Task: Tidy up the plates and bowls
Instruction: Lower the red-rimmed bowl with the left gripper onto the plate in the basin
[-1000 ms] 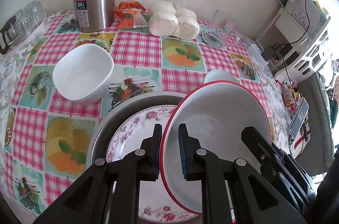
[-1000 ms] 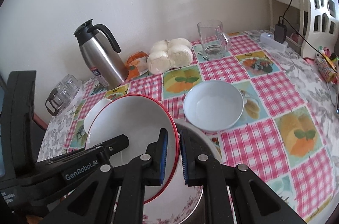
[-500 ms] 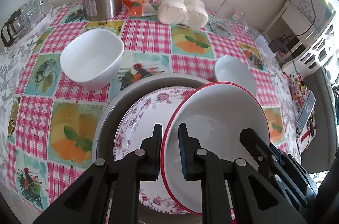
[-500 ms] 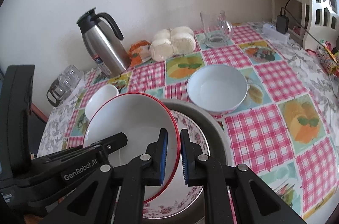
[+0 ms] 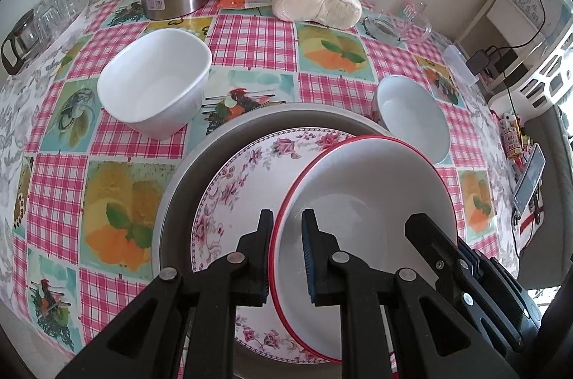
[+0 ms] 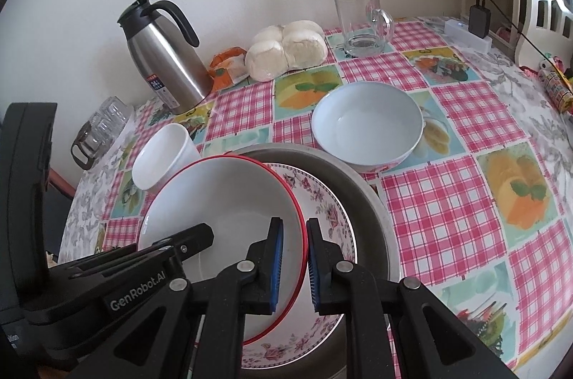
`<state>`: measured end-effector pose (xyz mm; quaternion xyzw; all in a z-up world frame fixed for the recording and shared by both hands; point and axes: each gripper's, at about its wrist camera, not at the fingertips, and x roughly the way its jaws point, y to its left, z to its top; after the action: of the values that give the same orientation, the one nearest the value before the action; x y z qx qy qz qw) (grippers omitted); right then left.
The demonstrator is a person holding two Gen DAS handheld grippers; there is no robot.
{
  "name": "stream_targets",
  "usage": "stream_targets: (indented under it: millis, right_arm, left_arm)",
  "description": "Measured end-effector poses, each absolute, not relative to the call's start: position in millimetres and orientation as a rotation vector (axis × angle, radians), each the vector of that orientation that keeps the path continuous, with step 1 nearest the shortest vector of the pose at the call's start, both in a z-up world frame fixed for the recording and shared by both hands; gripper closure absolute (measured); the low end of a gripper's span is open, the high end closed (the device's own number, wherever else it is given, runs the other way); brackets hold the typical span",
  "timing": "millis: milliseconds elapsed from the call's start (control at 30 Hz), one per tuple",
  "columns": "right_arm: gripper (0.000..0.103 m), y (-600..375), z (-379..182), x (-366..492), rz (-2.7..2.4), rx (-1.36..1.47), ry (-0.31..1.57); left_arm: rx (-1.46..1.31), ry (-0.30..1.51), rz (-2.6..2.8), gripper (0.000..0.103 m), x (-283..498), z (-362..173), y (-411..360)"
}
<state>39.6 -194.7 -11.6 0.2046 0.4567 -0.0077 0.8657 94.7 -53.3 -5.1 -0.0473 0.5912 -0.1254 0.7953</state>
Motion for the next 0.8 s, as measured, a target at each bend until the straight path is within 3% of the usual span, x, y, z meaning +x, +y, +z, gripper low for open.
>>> stream_targets:
  millis: [800]
  right_arm:
    - [0.087, -188.2, -24.3, 47.2, -0.015, 0.414, 1.003]
  left_arm:
    - [-0.110, 1.341, -0.260, 0.088, 102.5, -23.2, -49.5]
